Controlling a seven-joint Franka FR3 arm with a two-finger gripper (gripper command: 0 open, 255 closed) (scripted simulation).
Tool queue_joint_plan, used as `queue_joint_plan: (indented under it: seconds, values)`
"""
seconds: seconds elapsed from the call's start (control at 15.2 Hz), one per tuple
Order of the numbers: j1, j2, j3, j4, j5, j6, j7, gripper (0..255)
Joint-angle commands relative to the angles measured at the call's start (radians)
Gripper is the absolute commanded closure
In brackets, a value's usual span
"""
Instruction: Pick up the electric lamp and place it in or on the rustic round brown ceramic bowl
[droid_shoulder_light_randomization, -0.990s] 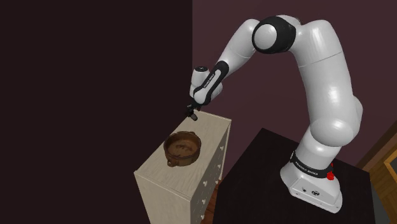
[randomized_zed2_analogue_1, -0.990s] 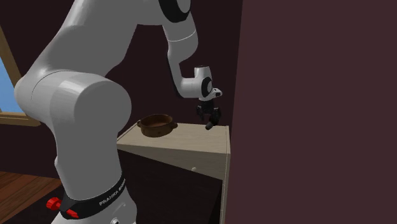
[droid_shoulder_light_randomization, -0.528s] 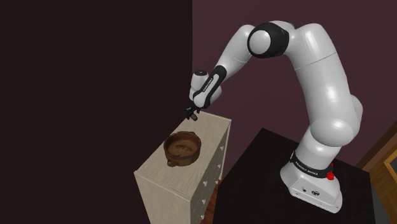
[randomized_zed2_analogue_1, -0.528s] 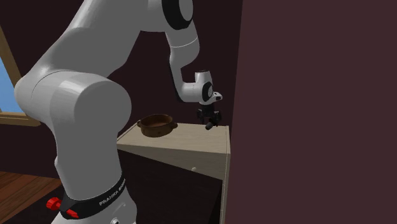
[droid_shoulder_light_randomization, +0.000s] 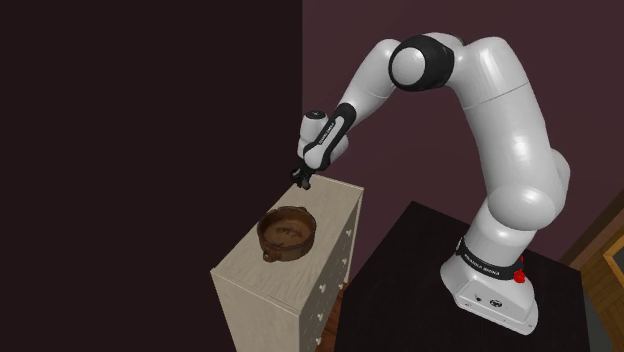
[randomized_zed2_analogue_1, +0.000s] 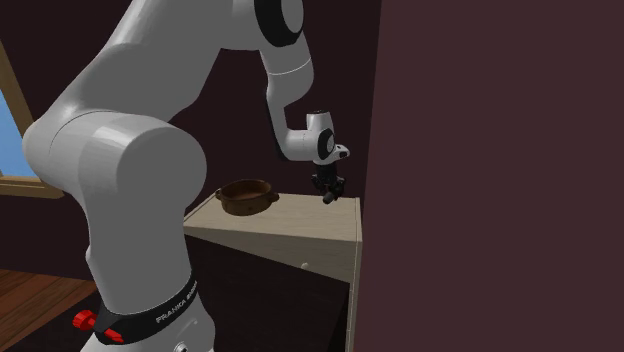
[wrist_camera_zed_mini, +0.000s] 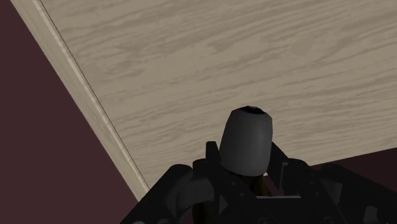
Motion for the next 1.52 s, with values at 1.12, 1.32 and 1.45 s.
queue_joint_plan:
  seconds: [1.12, 1.32, 1.45]
  values:
    - [-0.014, -0.128, 0.019, -0.033, 0.013, -0.095, -0.019, 255]
    - [-0.018, -0.161, 0.025, -0.038, 0.018, -0.124, -0.025, 255]
    - [-0.020, -0.182, 0.028, -0.040, 0.022, -0.143, -0.029, 255]
